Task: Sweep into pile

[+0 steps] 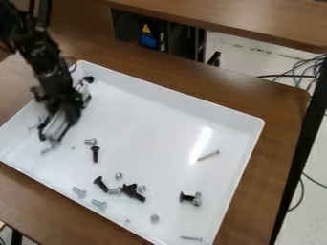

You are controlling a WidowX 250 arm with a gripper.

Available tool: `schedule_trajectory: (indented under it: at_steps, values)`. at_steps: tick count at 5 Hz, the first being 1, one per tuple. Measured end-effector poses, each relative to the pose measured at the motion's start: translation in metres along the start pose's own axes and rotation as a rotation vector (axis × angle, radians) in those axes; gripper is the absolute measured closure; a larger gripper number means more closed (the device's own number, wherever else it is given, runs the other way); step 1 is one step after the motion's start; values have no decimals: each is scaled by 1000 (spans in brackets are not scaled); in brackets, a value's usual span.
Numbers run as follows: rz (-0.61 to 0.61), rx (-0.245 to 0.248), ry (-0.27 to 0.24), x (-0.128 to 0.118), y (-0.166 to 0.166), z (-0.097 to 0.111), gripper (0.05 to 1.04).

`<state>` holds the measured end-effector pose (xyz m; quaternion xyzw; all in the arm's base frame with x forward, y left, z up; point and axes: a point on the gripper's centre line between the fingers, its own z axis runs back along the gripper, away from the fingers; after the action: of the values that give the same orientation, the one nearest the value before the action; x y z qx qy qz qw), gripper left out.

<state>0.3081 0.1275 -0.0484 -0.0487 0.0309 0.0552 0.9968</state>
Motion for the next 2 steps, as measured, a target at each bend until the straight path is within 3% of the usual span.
schedule_trajectory:
  at_steps: [1,2]
  values:
    - [-94,57,4,-10,-45,12,727]
    - [-189,124,-32,-12,-100,25,727]
